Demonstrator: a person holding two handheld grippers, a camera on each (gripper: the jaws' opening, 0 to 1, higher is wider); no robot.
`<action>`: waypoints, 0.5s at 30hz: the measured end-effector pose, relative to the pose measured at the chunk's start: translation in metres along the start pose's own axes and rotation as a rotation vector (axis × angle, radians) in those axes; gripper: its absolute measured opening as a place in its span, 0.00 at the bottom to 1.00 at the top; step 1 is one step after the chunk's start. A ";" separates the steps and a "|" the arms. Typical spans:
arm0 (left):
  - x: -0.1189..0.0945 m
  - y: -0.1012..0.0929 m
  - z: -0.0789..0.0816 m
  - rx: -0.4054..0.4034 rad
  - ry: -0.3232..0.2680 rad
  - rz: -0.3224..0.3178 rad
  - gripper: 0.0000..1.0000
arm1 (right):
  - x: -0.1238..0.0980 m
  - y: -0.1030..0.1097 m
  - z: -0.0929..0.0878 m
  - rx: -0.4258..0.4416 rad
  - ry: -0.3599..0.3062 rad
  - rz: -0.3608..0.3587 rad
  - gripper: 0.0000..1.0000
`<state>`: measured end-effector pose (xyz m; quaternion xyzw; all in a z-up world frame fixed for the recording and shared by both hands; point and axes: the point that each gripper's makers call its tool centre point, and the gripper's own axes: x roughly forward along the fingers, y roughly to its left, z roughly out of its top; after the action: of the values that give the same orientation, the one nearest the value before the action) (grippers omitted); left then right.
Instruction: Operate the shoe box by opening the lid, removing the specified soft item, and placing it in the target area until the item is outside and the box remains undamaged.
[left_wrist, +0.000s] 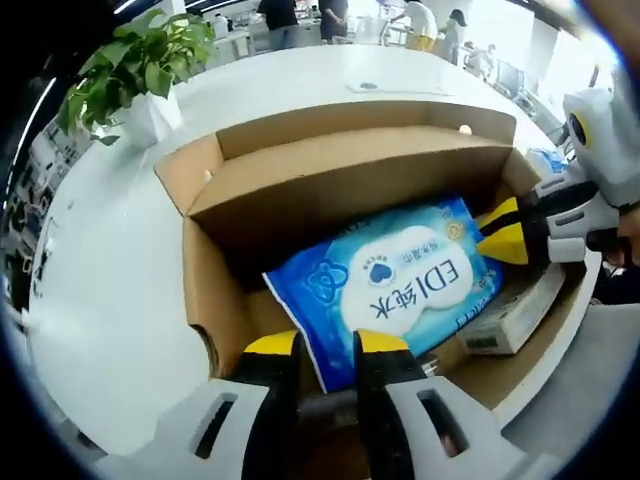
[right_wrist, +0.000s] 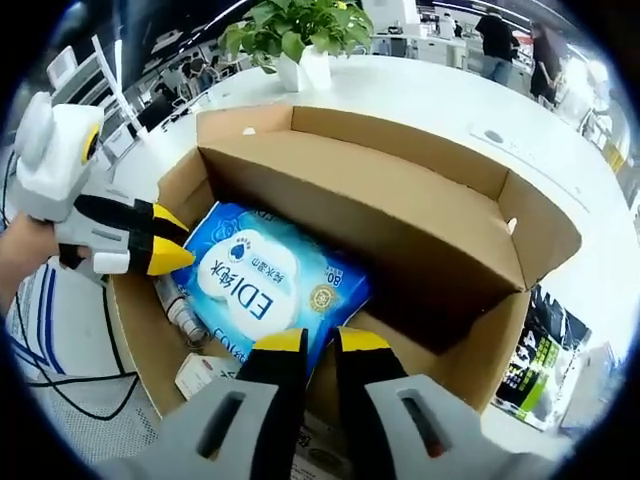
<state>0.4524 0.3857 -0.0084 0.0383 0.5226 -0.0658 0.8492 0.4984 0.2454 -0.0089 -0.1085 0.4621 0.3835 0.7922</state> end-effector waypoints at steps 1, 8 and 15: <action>0.001 0.000 -0.002 0.000 0.004 0.004 0.19 | 0.001 -0.001 -0.001 -0.008 0.007 -0.009 0.12; 0.006 0.002 -0.005 -0.038 0.003 0.002 0.15 | 0.005 -0.003 -0.006 -0.025 0.046 -0.018 0.15; 0.011 0.002 -0.005 -0.056 -0.002 -0.018 0.12 | 0.012 0.002 -0.008 -0.011 0.064 0.007 0.14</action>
<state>0.4529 0.3873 -0.0205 0.0099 0.5237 -0.0589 0.8498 0.4951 0.2490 -0.0224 -0.1234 0.4852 0.3854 0.7751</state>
